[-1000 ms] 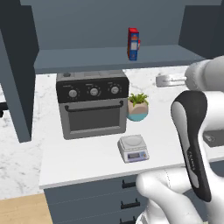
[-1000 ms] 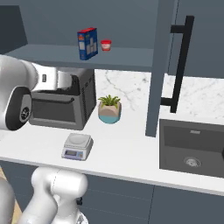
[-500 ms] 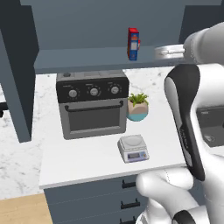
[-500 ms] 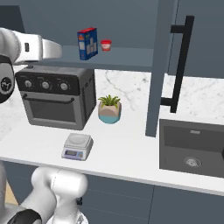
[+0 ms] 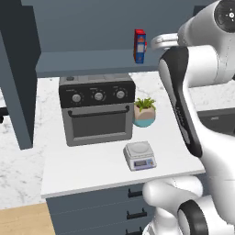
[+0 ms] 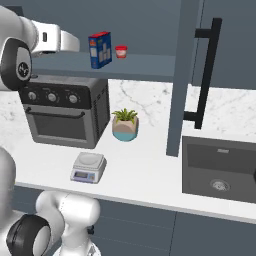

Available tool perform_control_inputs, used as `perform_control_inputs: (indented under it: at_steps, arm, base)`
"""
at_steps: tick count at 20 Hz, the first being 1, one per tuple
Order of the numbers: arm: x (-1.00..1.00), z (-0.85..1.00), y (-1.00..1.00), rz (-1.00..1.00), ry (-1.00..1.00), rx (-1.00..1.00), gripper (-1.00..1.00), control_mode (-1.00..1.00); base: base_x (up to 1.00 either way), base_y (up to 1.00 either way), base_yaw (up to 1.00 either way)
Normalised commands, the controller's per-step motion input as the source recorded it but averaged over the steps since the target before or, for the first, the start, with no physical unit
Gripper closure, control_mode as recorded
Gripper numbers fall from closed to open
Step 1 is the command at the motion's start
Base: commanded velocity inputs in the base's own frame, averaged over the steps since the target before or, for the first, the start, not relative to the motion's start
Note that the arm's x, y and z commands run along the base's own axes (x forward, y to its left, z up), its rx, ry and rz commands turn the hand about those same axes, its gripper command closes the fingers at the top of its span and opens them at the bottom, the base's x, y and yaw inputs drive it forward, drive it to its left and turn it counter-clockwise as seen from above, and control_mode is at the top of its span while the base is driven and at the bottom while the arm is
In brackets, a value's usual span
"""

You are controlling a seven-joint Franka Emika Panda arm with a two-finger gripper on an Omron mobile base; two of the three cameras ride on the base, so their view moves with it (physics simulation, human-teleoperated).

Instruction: Pick the boxed food and place it on the digital scale for weighing, and close the cabinet.

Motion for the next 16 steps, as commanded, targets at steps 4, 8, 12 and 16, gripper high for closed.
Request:
perform_control_inputs:
  at_steps: [4,8,12,16]
  arm:
    - [0.82,-0.30,0.03,0.00,0.00,0.00,-1.00,-1.00]
    - [0.89,-0.12,0.04,0.00,0.01,0.00,-1.00,-1.00]
    - [0.91,-0.04,0.00,0.00,0.02,0.00,-1.00,-1.00]
    - [0.70,-0.04,0.00,0.00,0.00,-0.01,-1.00,-1.00]
  base:
    - [0.00,0.00,0.00]
    - [0.00,0.00,0.00]
    - [0.00,0.00,0.00]
    - [0.00,0.00,0.00]
